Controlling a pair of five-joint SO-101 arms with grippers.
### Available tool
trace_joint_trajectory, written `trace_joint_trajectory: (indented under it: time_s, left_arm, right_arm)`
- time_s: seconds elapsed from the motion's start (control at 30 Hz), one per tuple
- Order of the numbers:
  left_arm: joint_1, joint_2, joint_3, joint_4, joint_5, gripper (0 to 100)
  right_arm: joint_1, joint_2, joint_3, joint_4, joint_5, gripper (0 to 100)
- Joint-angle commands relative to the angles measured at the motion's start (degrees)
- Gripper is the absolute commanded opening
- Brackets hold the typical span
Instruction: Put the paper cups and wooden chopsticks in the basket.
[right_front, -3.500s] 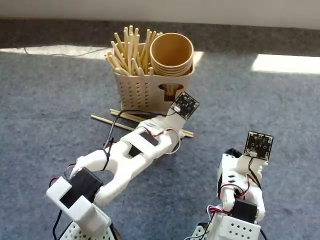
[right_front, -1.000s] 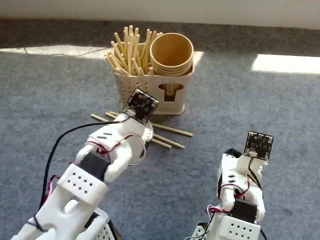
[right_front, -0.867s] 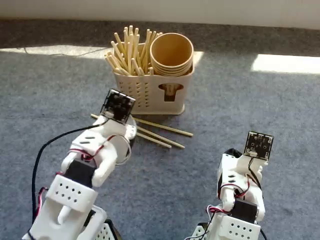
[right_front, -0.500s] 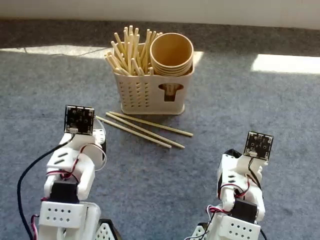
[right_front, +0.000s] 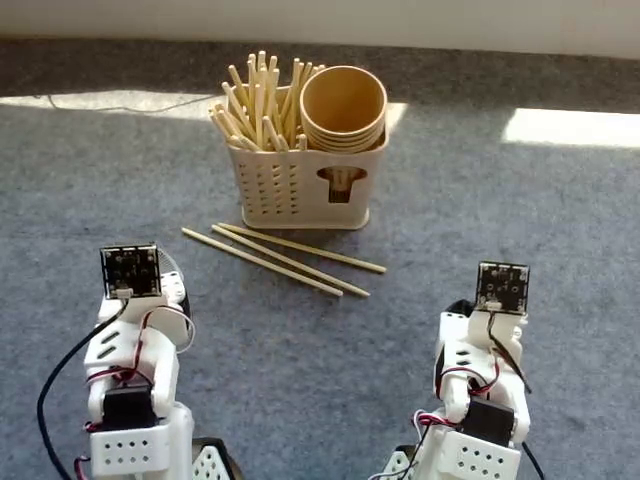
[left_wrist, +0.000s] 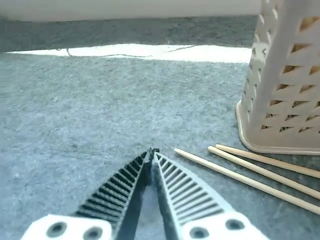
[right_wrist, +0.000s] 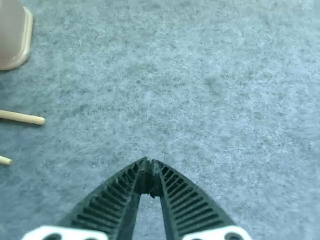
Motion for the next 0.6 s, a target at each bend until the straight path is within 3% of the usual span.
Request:
trace_joint_trajectory:
  time_s: [0.0,0.3,0.57]
  left_arm:
    - [-0.7,-0.7,0.7,-0.3,-5.1,0]
    - [-3.1,-0.4,1.5,5.4,-12.2,0]
    - [-3.1,-0.4,1.5,11.4,-17.3,0]
  right_arm:
    - [0.2,-0.5,5.2,0.0,2.9,0.6]
    - [-2.0,-0.5,-9.5,0.7,3.0,0.6]
    - [-18.0,-0.4,-23.0,9.5,4.5,3.0]
